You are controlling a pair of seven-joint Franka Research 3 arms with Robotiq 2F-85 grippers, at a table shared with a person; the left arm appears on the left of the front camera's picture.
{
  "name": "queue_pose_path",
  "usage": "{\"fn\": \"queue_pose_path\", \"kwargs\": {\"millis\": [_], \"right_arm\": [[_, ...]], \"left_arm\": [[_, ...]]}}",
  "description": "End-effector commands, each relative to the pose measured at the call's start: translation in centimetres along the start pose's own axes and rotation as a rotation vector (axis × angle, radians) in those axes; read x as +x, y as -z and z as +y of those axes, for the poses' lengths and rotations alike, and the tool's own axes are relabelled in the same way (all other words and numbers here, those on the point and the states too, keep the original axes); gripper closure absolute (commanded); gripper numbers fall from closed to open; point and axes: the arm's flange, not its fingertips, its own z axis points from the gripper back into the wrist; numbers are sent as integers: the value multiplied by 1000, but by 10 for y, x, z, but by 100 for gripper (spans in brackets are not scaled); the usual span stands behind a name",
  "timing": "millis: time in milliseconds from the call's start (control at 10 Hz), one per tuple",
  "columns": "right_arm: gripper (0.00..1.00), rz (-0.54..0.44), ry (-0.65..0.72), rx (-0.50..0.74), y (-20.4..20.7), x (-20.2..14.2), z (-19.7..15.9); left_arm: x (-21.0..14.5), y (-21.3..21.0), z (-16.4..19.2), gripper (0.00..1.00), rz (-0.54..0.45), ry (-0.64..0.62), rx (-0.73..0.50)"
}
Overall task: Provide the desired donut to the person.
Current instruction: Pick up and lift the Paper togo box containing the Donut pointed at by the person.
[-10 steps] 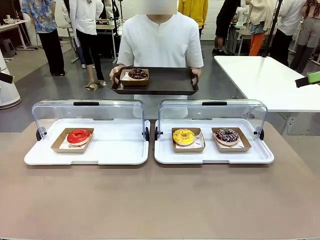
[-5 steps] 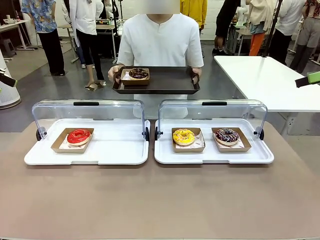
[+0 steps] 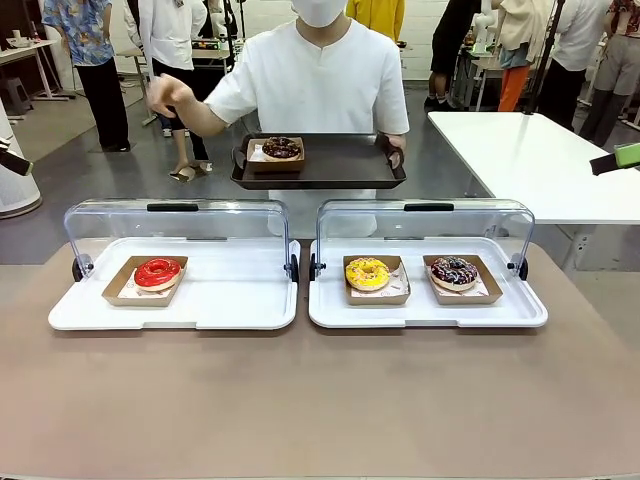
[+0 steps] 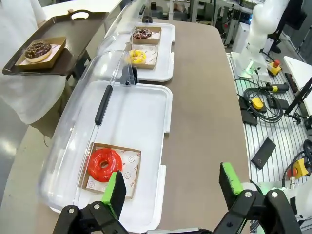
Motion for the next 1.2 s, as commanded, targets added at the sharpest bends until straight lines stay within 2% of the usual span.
{"fn": "queue_pose_path", "kwargs": {"millis": [0, 1100], "right_arm": [[0, -2, -4, 6, 1, 1, 0], [0, -2, -4, 6, 1, 1, 0]], "left_arm": [[1, 1, 1, 0, -11, -9, 18], [1, 1, 1, 0, -11, -9, 18]]}}
